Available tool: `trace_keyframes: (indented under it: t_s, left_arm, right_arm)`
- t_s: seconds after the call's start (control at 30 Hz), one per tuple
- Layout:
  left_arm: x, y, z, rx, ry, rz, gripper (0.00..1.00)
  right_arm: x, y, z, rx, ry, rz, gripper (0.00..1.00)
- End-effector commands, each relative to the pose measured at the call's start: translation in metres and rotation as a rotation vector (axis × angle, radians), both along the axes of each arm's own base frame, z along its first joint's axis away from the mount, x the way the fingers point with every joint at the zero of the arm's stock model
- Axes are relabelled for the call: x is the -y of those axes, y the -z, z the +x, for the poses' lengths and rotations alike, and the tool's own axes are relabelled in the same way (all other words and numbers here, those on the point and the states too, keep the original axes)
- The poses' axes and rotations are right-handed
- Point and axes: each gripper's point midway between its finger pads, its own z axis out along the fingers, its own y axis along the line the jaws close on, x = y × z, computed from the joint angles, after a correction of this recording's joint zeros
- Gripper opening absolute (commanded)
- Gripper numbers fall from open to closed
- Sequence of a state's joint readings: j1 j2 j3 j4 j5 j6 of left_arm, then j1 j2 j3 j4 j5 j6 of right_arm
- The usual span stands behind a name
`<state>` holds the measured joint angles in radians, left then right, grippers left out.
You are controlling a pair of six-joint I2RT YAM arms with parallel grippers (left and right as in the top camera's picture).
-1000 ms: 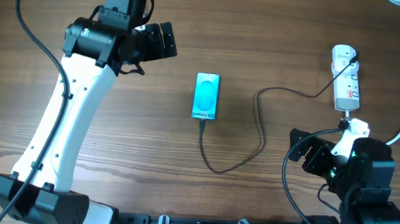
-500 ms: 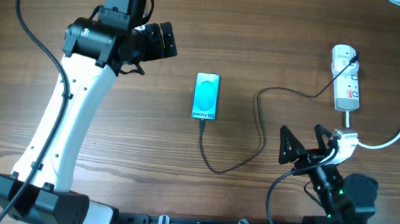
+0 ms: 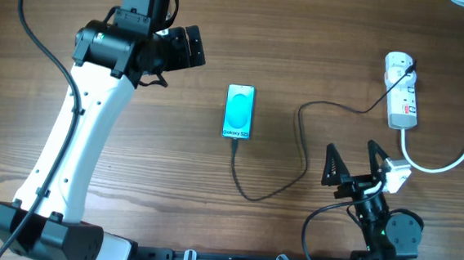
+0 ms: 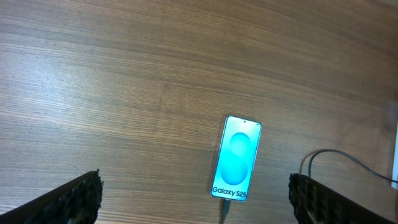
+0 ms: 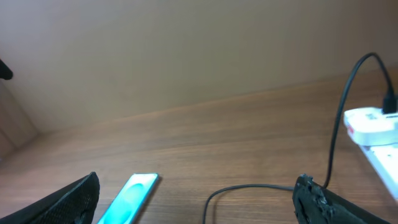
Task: Plug charger to phone and switch on socket
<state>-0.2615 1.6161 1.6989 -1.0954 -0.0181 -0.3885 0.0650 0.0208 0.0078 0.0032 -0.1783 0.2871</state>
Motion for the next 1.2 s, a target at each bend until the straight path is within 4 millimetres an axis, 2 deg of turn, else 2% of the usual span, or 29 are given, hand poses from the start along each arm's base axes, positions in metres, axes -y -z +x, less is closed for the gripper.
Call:
trace_keyframes:
  t_s: [0.0,0.13,0.4,0.73,1.17]
  left_arm:
    - [0.0,-0.003,0.0,0.01,-0.013,-0.001,1.0]
    - [0.0,-0.003,0.0,0.01,-0.013,-0.001,1.0]
    - [0.0,-0.003,0.0,0.01,-0.013,-0.001,1.0]
    - [0.0,-0.003,0.0,0.01,-0.013,-0.001,1.0]
    - [0.0,-0.003,0.0,0.01,-0.013,-0.001,1.0]
  right_arm:
    - [0.004,-0.005,0.0,0.047,0.024,-0.104,1.0]
    - [0.009,-0.003,0.001,0.056,0.052,-0.182,1.0]
    - [0.022,-0.002,0.003,0.052,0.125,-0.231,1.0]
    - [0.022,-0.002,0.003,0.068,0.119,-0.309,1.0]
    - [0.022,-0.002,0.003,0.068,0.121,-0.308,1.0]
